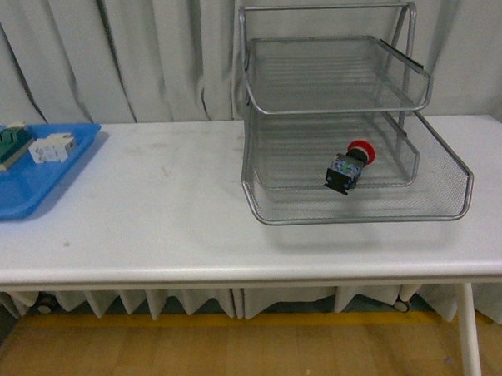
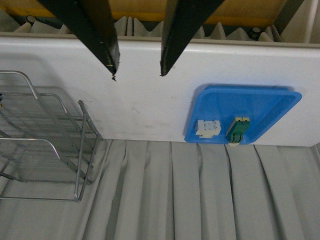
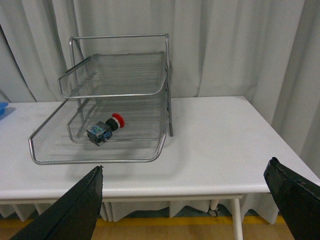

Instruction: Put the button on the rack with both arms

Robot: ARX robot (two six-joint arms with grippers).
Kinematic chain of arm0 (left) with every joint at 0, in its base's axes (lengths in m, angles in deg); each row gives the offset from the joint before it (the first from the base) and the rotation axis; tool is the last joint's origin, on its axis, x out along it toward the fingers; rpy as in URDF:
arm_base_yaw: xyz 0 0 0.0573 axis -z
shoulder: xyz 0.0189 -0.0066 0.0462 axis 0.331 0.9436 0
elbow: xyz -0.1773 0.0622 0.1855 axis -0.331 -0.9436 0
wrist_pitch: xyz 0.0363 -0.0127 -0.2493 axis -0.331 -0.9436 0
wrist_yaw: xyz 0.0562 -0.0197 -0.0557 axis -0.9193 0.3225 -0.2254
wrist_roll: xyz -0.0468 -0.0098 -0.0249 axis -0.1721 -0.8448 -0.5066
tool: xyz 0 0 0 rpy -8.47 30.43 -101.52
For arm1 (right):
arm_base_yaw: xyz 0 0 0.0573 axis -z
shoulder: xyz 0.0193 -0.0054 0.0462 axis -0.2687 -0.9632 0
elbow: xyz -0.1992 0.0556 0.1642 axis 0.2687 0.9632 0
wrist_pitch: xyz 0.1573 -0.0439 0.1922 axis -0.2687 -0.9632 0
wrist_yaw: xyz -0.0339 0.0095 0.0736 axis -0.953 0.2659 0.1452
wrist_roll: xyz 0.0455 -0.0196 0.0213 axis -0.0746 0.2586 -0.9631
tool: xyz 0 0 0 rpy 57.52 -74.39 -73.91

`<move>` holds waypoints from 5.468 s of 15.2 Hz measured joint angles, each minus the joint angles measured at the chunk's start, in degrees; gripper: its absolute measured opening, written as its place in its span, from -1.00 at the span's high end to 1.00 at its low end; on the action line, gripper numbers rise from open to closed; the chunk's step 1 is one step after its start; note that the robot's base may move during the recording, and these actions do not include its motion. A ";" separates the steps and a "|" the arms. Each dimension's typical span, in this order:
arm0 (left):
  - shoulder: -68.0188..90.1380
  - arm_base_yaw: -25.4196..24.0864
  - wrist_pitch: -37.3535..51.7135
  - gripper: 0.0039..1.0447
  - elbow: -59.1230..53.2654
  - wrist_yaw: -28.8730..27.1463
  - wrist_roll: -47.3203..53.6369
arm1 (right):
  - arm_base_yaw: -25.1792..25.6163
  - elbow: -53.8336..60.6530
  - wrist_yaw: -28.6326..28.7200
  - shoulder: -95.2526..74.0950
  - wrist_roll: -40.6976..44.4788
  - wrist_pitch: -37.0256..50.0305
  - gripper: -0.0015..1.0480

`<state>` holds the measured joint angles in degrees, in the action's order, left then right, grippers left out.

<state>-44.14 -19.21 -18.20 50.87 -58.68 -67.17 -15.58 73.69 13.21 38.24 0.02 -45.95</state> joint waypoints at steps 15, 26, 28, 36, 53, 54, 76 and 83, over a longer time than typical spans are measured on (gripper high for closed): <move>0.00 0.00 0.00 -0.88 0.00 0.00 0.15 | -10.21 -48.52 4.48 -85.94 -6.67 14.03 0.35; 0.00 0.00 0.00 -0.88 0.00 0.00 0.17 | -17.35 -54.66 -0.57 -107.14 -3.91 1.99 0.96; 0.00 0.00 0.00 -0.88 0.00 0.00 0.15 | -17.64 -56.87 -0.59 -109.57 -4.11 1.86 0.96; 0.00 0.00 -0.02 -0.88 0.00 0.00 0.17 | -14.75 -68.59 -1.29 -118.79 -4.66 0.74 0.96; 0.00 0.00 0.00 -0.88 0.00 0.00 0.17 | -6.86 -86.93 0.11 -127.78 -3.30 -4.90 0.96; 0.00 0.00 0.00 -0.88 0.00 0.00 0.17 | -7.17 -84.08 1.11 -126.01 -3.28 -4.15 0.96; 0.00 0.00 0.00 -0.88 0.00 0.00 0.17 | 0.00 -4.48 0.02 -37.40 -0.24 32.63 0.96; 0.00 0.00 0.02 -0.88 0.00 0.02 0.17 | 0.00 0.02 0.02 -25.18 -0.22 25.03 0.97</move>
<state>-44.14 -19.21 -18.18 50.87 -58.66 -67.00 -15.58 73.71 13.23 13.06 -0.20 -20.93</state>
